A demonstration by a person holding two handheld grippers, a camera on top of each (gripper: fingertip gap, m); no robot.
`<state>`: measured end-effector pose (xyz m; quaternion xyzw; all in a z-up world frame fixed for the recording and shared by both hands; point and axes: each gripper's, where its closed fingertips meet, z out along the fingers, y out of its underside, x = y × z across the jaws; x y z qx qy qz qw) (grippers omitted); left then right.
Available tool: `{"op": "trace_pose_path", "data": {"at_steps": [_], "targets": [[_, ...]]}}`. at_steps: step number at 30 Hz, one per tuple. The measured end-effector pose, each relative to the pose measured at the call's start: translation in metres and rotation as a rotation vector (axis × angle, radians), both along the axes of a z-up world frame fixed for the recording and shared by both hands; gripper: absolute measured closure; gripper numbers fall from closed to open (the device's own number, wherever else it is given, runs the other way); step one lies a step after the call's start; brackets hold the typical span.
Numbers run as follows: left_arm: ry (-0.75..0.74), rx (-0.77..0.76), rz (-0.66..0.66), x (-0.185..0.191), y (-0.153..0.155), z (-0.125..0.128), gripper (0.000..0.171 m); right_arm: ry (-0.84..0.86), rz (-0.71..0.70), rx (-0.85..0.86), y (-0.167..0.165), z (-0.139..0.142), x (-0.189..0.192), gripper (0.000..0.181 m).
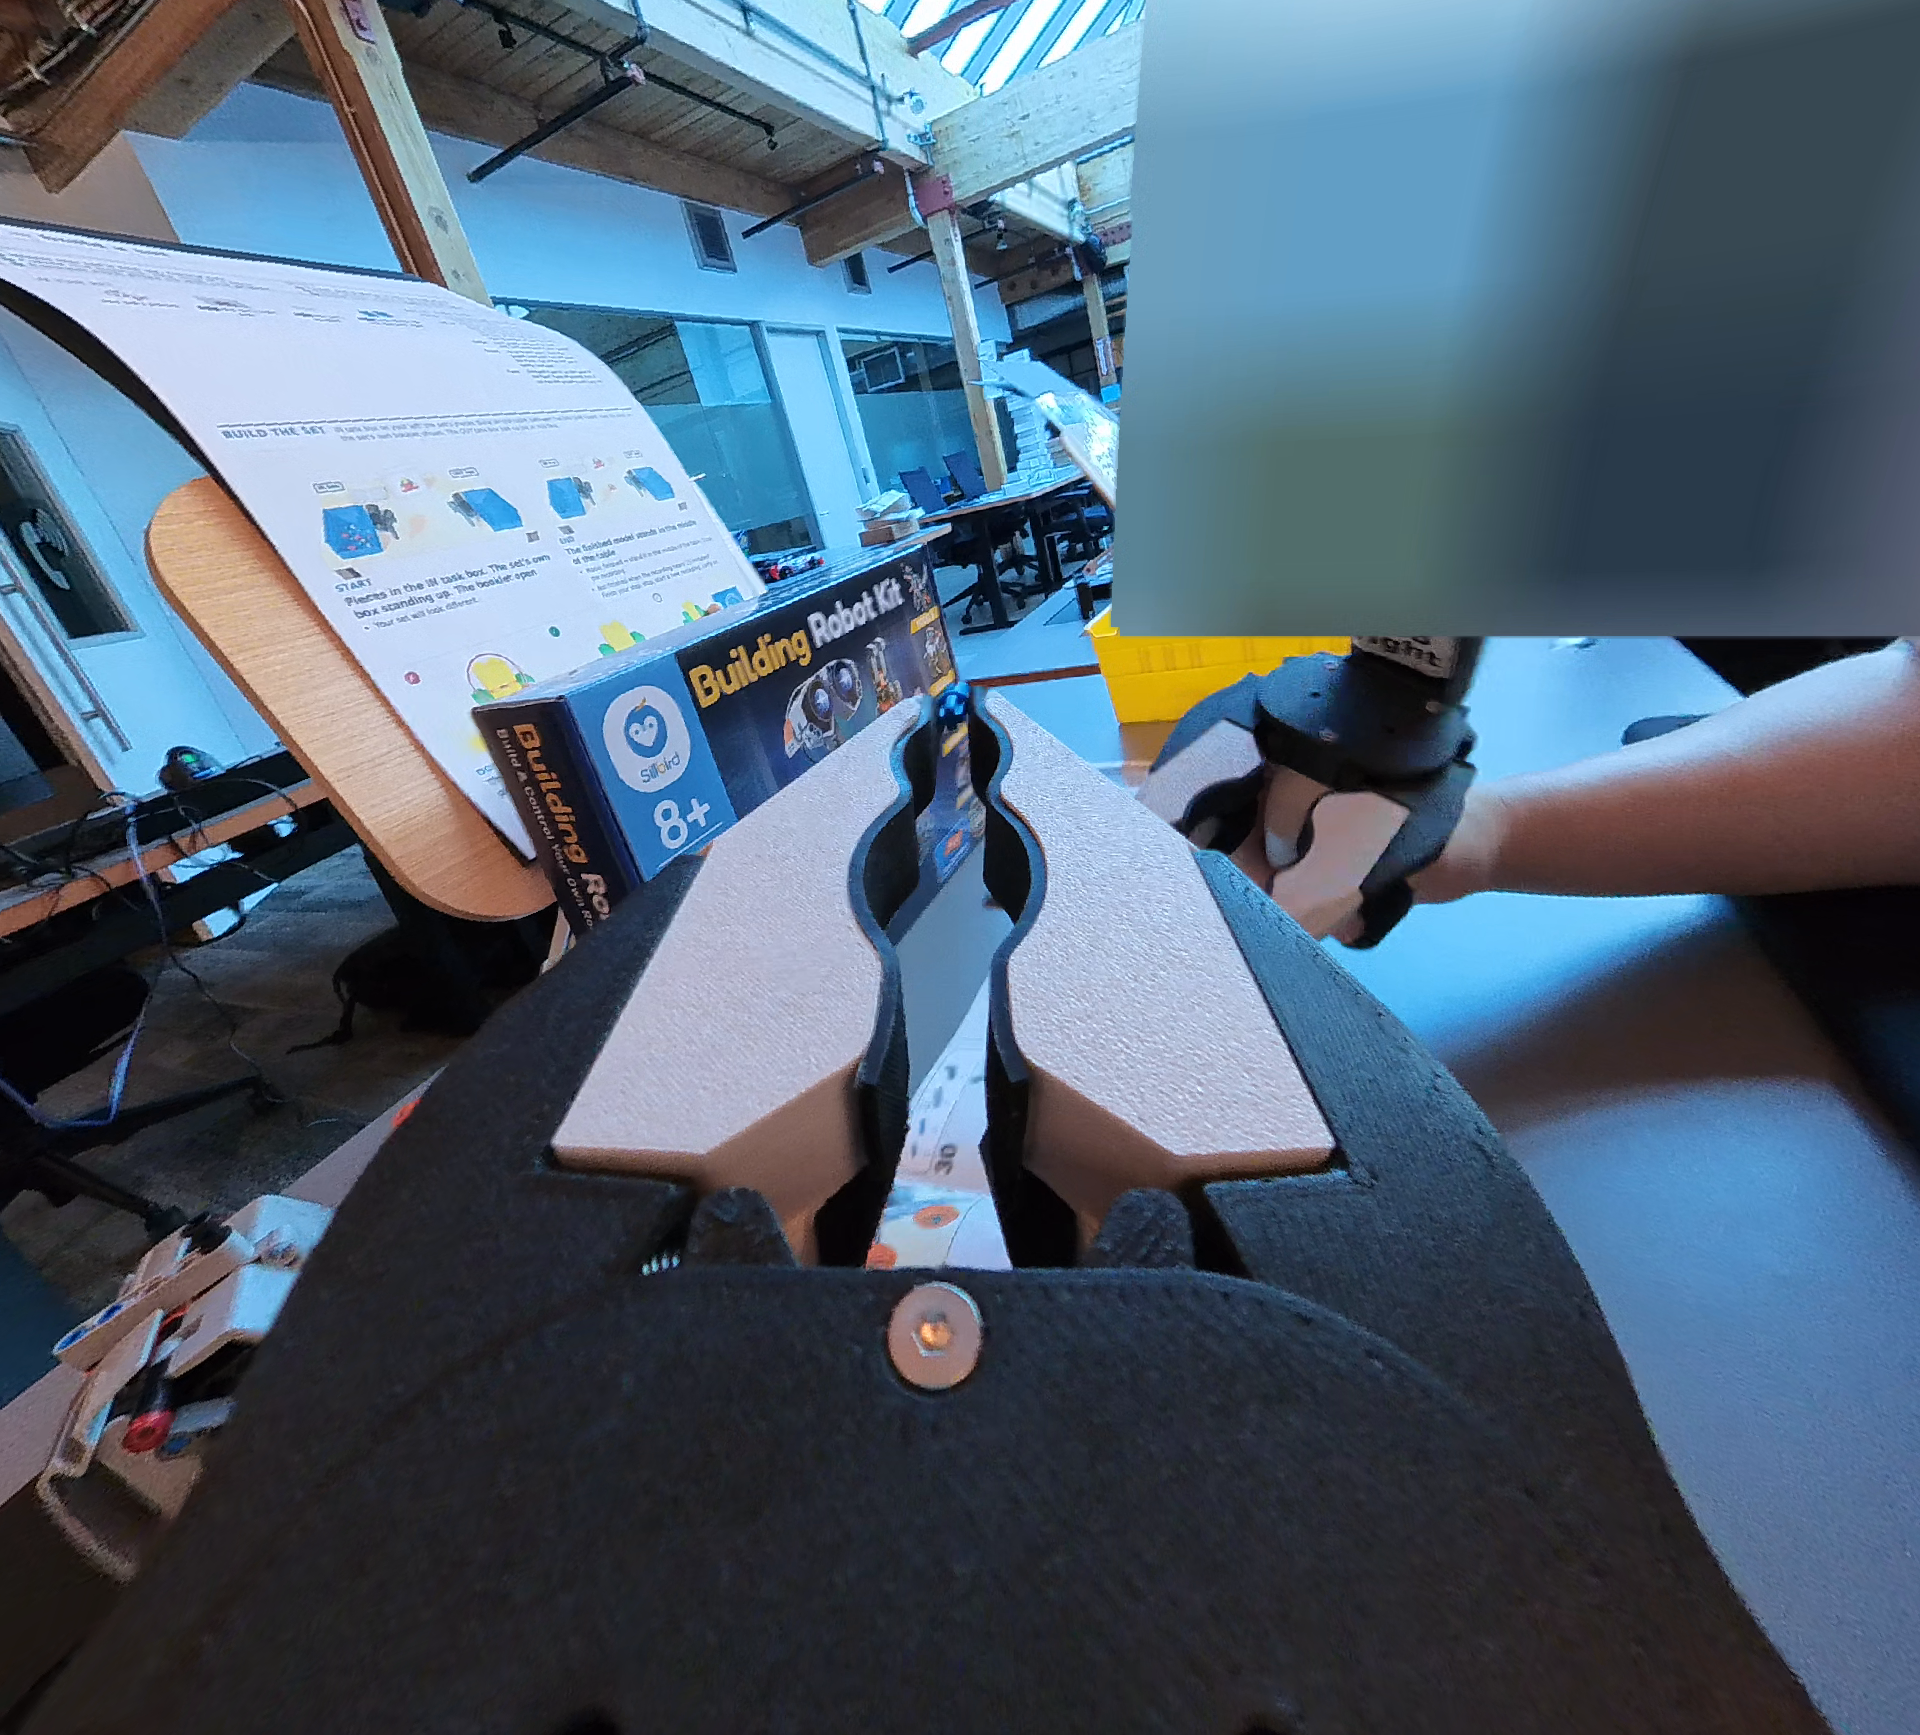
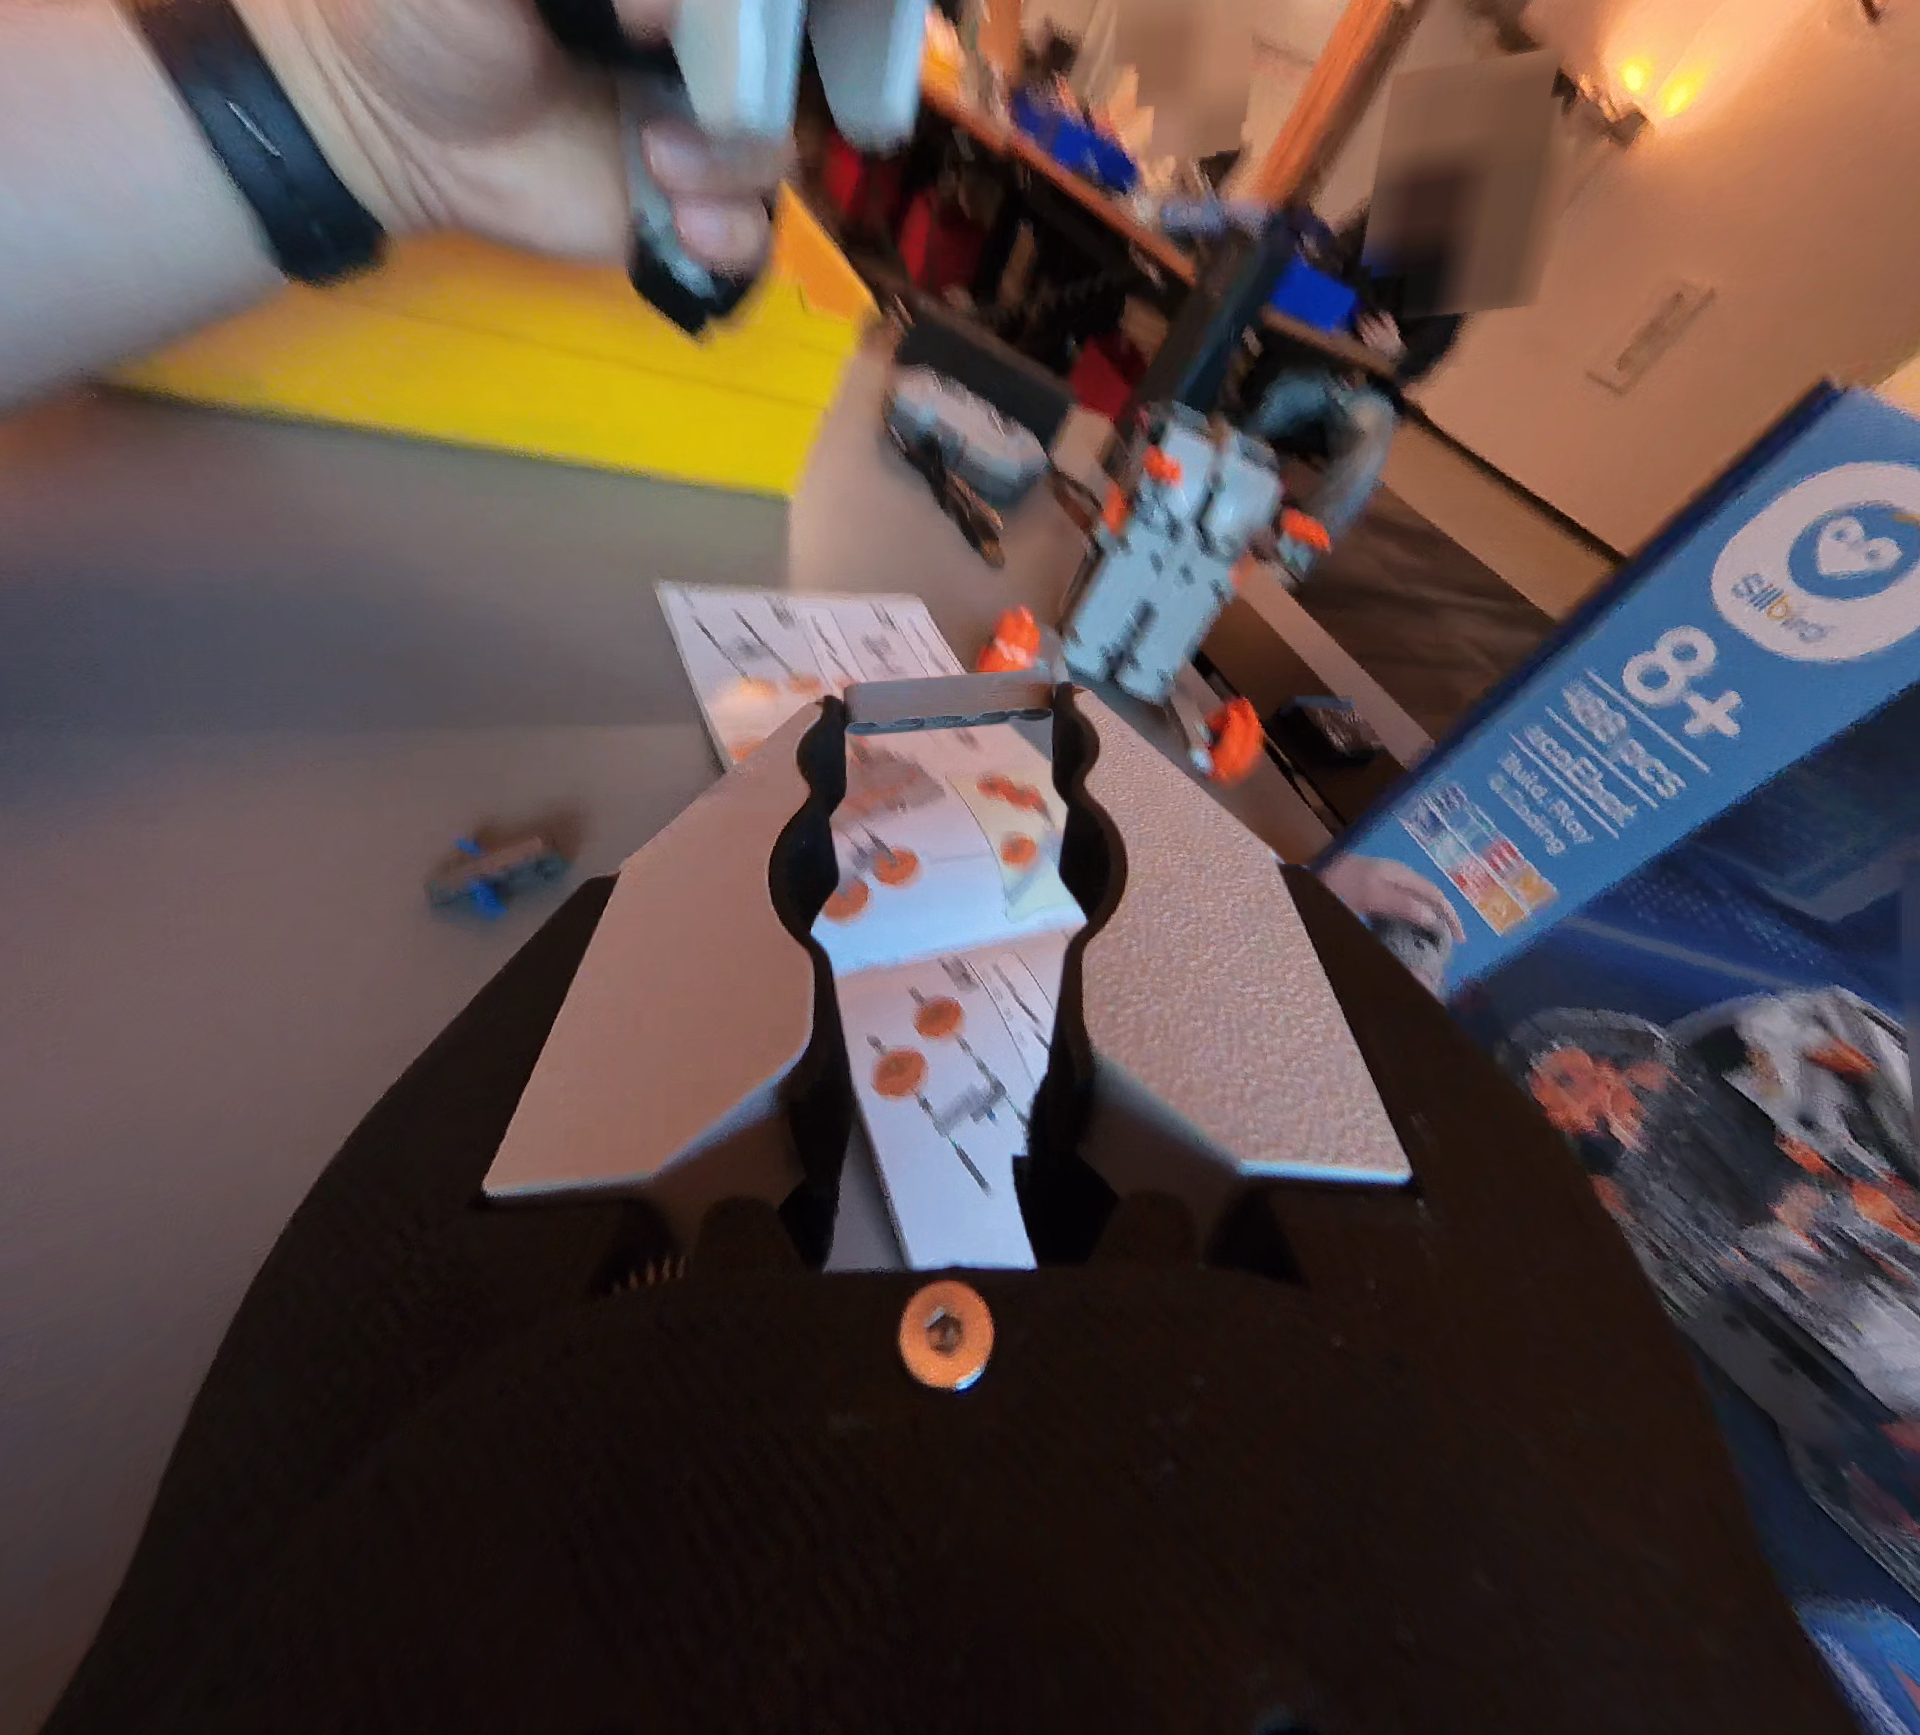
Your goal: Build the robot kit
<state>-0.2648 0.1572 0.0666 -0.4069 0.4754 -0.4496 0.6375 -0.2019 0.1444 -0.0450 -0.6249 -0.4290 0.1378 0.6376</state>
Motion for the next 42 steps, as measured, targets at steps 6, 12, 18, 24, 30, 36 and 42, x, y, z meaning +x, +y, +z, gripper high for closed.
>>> {"op": "trace_pose_path", "data": {"at_steps": [6,12,18,24,30,36,42], "targets": [[-0.117,-0.062,-0.228,-0.001,-0.030,0.021,0.169,0.239,0.225,0.082,-0.035,0.050,-0.003,0.142],[0.047,-0.008,-0.267,0.028,-0.045,-0.004,0.169,0.269,0.286,0.068,-0.046,0.060,-0.002,0.142],[0.135,0.055,-0.290,0.055,-0.055,-0.024,0.169,0.299,0.278,0.035,-0.045,0.063,0.001,0.142],[0.192,0.068,-0.277,0.065,-0.055,-0.036,0.169,0.269,0.256,0.041,-0.045,0.064,0.002,0.142],[0.204,0.080,-0.267,0.067,-0.054,-0.039,0.169,0.265,0.239,0.031,-0.043,0.065,0.004,0.142],[0.244,0.104,-0.265,0.070,-0.056,-0.046,0.169,0.231,0.244,0.033,-0.046,0.063,0.001,0.142],[0.250,0.144,-0.249,0.071,-0.056,-0.048,0.169,0.225,0.236,0.008,-0.043,0.059,0.000,0.142]]}}
